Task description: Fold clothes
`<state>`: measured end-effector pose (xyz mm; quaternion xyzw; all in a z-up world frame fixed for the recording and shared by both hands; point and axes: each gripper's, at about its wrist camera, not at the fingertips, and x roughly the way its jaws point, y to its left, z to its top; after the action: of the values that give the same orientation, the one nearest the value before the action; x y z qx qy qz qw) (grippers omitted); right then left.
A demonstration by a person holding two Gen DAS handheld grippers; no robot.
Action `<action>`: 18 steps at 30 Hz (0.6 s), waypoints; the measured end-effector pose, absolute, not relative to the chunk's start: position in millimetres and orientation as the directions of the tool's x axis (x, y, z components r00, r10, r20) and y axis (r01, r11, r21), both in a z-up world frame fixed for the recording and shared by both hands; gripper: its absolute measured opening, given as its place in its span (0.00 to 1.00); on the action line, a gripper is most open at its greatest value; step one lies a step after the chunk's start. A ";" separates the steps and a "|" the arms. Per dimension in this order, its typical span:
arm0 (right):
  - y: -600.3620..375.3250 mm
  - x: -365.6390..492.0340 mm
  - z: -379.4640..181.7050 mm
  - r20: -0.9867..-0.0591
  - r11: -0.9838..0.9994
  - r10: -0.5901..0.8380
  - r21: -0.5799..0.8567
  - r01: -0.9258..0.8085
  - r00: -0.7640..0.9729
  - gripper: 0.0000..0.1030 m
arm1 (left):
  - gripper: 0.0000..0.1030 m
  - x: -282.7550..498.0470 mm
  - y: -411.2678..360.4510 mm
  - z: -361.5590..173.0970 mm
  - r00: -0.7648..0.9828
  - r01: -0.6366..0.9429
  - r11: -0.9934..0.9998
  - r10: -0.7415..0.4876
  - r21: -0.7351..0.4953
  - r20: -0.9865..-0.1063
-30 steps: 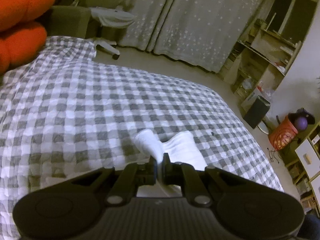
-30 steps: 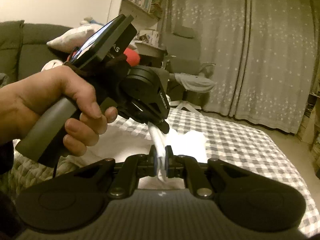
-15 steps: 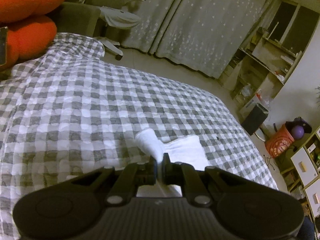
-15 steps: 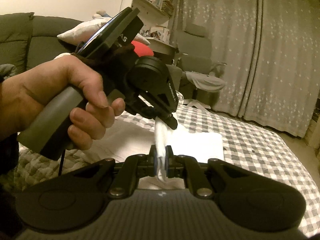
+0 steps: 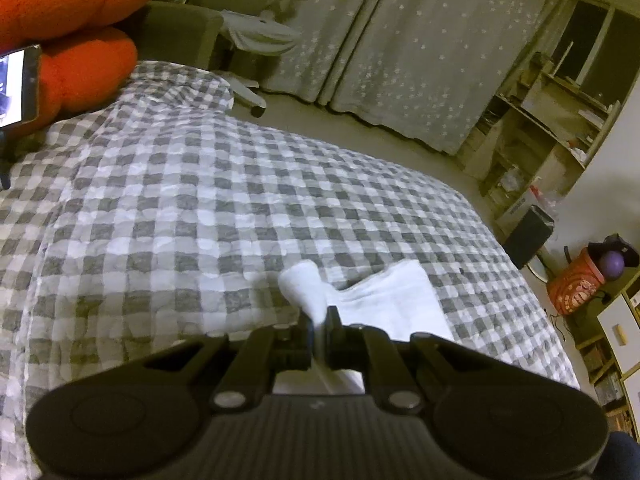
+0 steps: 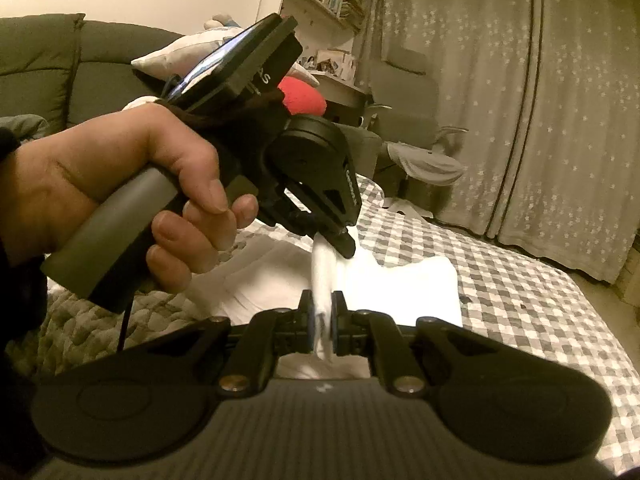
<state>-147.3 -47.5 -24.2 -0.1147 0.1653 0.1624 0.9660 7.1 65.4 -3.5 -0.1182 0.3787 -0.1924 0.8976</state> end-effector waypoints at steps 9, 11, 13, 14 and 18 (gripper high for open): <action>-46.0 -145.0 -22.2 -0.348 0.919 0.292 -0.156 -0.362 0.891 0.09 | 0.06 6.4 66.9 -3.5 0.643 0.247 0.898 -0.433 -0.364 -0.632; -44.7 -145.2 -21.9 -0.346 0.918 0.295 -0.157 -0.365 0.891 0.09 | 0.06 6.4 67.4 -3.7 0.643 0.243 0.898 -0.431 -0.366 -0.633; -43.8 -145.2 -21.9 -0.345 0.917 0.296 -0.159 -0.366 0.891 0.09 | 0.06 6.4 67.8 -3.9 0.643 0.238 0.899 -0.430 -0.368 -0.634; -43.7 -145.0 -21.9 -0.345 0.917 0.296 -0.159 -0.366 0.891 0.09 | 0.06 6.3 68.0 -4.0 0.643 0.236 0.899 -0.429 -0.369 -0.634; -43.3 -144.0 -21.8 -0.341 0.919 0.295 -0.155 -0.363 0.893 0.09 | 0.06 6.3 68.8 -4.4 0.643 0.227 0.899 -0.427 -0.374 -0.636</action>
<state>-144.0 -43.3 -21.8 -0.1078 0.1573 0.1699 0.9668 6.3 68.8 -4.4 -0.1310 0.3814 -0.1823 0.8967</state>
